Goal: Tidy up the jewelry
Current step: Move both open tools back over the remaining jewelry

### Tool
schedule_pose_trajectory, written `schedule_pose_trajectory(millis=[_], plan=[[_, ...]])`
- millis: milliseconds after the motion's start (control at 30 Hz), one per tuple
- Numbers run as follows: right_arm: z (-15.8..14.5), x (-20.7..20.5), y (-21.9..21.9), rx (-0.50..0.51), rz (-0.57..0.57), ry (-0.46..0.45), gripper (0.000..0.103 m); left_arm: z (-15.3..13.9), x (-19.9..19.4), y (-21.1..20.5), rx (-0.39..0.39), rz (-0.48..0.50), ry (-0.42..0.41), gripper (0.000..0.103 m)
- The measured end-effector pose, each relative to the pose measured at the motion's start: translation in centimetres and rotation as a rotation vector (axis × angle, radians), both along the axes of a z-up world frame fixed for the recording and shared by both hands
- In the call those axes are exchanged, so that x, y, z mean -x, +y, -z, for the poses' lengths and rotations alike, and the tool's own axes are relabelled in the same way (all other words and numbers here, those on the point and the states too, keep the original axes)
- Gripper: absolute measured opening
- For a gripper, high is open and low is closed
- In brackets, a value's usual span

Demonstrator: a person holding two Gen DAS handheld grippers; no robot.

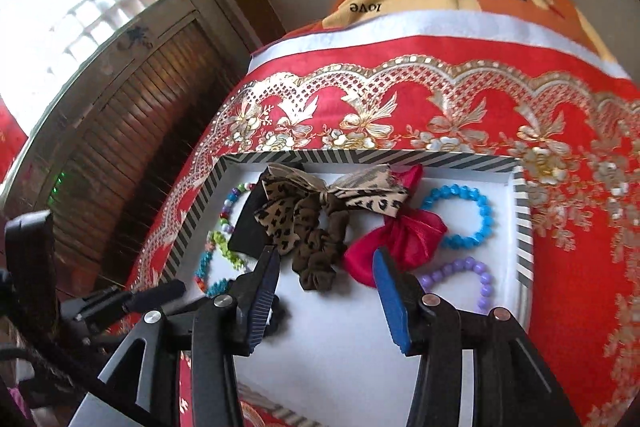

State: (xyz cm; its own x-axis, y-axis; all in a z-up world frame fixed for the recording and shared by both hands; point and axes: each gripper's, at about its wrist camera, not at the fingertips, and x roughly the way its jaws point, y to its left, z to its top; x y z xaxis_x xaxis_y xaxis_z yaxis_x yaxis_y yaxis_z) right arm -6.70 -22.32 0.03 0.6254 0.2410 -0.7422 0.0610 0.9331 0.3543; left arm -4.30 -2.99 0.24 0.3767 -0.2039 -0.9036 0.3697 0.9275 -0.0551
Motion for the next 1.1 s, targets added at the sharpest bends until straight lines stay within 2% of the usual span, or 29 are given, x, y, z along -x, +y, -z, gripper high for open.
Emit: schedule_pose_trajectory(millis=[200, 567, 967, 1100], plan=[[-1.1, 3.4, -0.1, 0.046, 0.023, -0.017, 0.047, -0.9, 1.9, 0.0, 0.003, 0.018, -0.027, 0.042], [-1.4, 10.2, -0.7, 0.059, 0.078, -0.022, 0.049, -1.8, 6.5, -0.1, 0.003, 0.047, -0.055, 0.042], [-0.5, 17.1, -0.7, 0.071, 0.107, 0.010, 0.050, -1.9, 11.0, 1.3, 0.022, 0.045, -0.044, 0.042], [0.3, 19.4, -0.9, 0.074, 0.110, 0.027, 0.050, -1.1, 12.0, 2.3, 0.032, 0.034, -0.007, 0.042]])
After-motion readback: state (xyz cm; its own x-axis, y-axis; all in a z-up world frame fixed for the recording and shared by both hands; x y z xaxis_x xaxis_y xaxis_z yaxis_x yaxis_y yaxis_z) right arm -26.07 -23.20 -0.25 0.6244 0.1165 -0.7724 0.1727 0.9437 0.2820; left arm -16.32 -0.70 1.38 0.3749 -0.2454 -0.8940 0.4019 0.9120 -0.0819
